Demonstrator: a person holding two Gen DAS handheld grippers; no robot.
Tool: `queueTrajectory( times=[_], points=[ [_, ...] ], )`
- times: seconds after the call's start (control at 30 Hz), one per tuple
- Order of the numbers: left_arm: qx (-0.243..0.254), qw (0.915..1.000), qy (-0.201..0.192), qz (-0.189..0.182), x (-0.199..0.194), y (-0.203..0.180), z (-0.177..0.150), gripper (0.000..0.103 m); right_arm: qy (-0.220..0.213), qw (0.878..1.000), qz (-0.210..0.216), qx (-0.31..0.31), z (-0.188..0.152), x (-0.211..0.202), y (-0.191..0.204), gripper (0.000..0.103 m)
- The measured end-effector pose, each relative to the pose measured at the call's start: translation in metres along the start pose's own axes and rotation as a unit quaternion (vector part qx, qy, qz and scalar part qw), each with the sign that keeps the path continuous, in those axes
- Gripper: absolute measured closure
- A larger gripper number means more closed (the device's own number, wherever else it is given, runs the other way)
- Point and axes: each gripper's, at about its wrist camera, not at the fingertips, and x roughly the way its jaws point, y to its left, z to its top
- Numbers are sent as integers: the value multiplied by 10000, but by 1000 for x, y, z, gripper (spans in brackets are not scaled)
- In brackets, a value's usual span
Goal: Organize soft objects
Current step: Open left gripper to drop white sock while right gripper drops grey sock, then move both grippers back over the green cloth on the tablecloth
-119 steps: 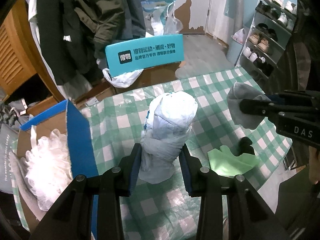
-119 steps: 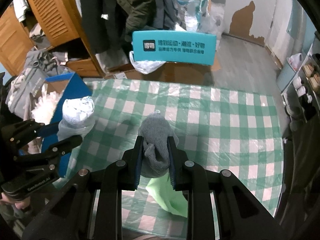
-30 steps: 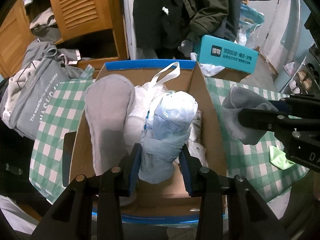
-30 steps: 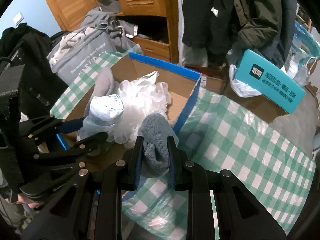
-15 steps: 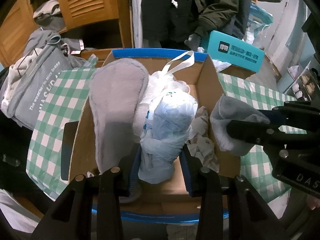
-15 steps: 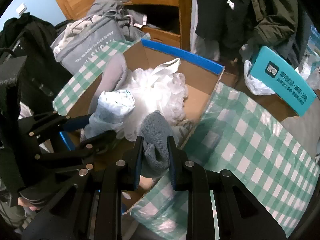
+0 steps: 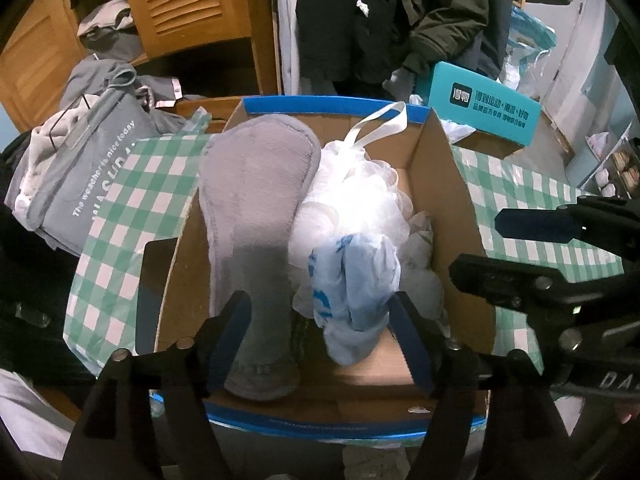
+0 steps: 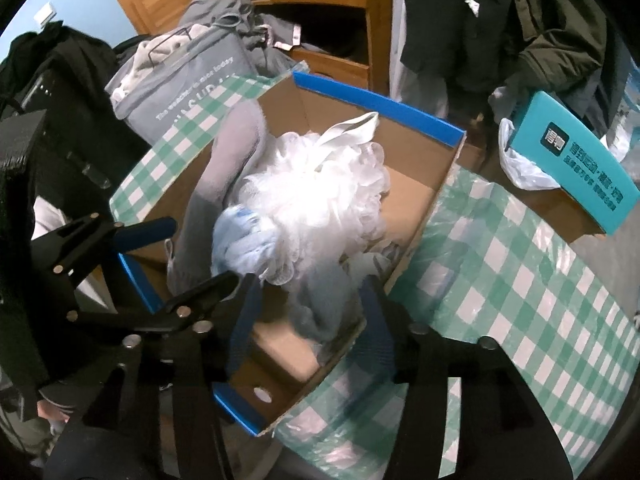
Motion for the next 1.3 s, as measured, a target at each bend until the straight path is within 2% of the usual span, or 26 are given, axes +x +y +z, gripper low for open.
queueTrajectory(
  times=[0.13, 0.7, 1.3],
  points=[
    [-30, 10000, -18, -47, -3, -1, 1, 24, -43, 9999, -74, 117, -1, -6, -9, 45],
    [275, 9995, -68, -135, -5, -26, 2, 23, -143, 9988, -290, 357, -11, -26, -31, 43],
    [676, 9973, -85, -289, -9, -69, 6, 23, -153, 9957, -571, 711, -42, -46, -73, 42]
  ],
)
